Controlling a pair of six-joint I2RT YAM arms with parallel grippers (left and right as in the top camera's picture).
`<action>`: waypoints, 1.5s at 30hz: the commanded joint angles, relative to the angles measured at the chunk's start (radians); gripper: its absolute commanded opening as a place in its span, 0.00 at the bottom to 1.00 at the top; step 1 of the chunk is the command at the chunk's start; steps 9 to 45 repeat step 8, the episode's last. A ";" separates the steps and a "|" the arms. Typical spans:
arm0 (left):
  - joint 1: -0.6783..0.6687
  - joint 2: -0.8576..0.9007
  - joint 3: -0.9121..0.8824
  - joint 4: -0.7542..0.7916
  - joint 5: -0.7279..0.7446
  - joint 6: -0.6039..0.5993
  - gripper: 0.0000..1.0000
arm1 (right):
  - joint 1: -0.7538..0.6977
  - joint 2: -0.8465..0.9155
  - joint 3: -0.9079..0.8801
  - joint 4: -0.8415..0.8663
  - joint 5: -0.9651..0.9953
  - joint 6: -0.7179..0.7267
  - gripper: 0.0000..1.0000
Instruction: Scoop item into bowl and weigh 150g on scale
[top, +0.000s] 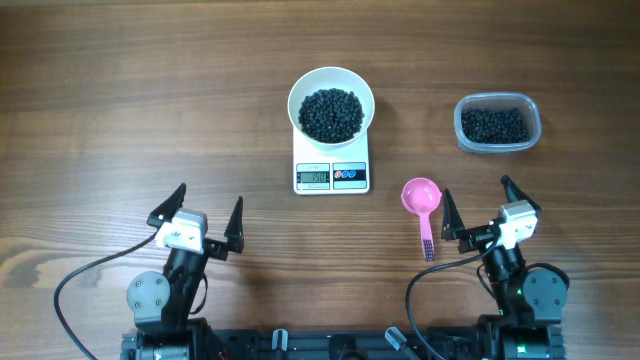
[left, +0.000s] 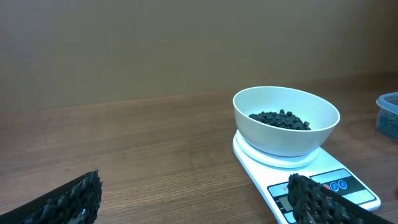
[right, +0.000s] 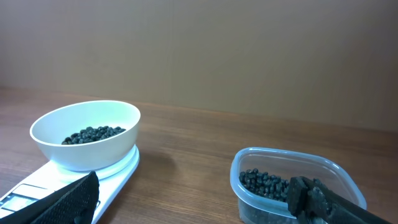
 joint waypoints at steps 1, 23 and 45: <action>0.006 -0.011 -0.011 0.004 0.001 -0.010 1.00 | 0.005 -0.009 -0.002 0.005 0.010 -0.017 1.00; 0.006 -0.011 -0.011 0.004 0.001 -0.010 1.00 | 0.005 -0.009 -0.002 0.005 0.010 -0.017 1.00; 0.006 -0.011 -0.011 0.004 0.001 -0.010 1.00 | 0.005 -0.009 -0.002 0.005 0.010 -0.017 1.00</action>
